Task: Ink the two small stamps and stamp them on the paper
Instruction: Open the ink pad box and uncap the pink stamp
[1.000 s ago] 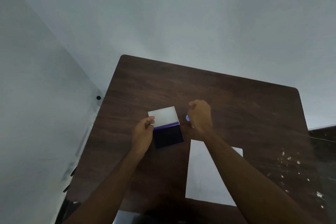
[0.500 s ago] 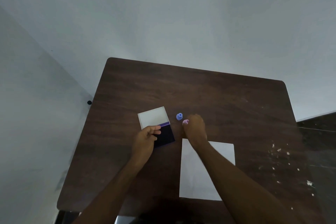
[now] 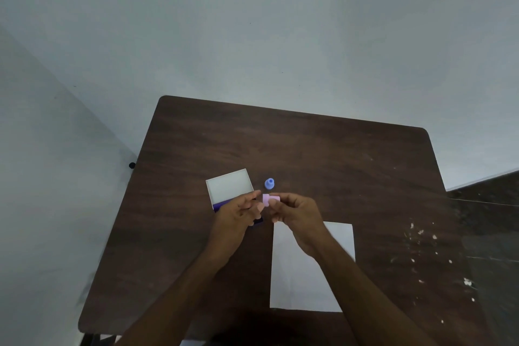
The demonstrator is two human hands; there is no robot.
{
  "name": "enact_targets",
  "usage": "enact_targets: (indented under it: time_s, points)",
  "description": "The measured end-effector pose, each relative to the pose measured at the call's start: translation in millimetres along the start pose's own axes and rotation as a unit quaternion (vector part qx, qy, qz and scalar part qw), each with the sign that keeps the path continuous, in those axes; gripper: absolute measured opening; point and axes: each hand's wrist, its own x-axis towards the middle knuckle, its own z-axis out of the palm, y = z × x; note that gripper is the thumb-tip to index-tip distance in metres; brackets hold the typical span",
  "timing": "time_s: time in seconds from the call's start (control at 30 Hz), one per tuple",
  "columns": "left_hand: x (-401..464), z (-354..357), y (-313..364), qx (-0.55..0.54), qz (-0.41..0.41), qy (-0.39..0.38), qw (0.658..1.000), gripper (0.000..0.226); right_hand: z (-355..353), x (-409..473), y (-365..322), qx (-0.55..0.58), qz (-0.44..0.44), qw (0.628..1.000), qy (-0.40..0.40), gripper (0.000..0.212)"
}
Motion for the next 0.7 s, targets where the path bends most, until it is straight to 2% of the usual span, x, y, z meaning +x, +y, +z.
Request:
enact_targets:
  time_s: [0.13, 0.23, 0.4, 0.57, 0.7]
  points:
    - [-4, 2, 5, -0.003, 0.044, 0.030, 0.999, 0.029, 0, -3, -1, 0.012, -0.017, 0.999, -0.030, 0.024]
    - [-6, -1, 6, -0.035, 0.040, 0.042, 0.998, 0.023, 0, -3, -2, 0.023, -0.022, 0.998, -0.053, 0.021]
    - [-9, -5, 7, -0.071, 0.056, 0.026, 0.996, 0.019, 2, -3, 1, 0.081, 0.003, 0.995, -0.061, 0.011]
    - [-10, -4, 3, -0.042, 0.049, 0.043, 0.997, 0.031, 7, -4, 2, 0.055, 0.010, 0.997, -0.046, 0.011]
    - [-12, -7, -5, -0.102, 0.049, 0.041, 0.993, 0.029, 2, -7, 4, 0.134, 0.035, 0.988, -0.075, 0.018]
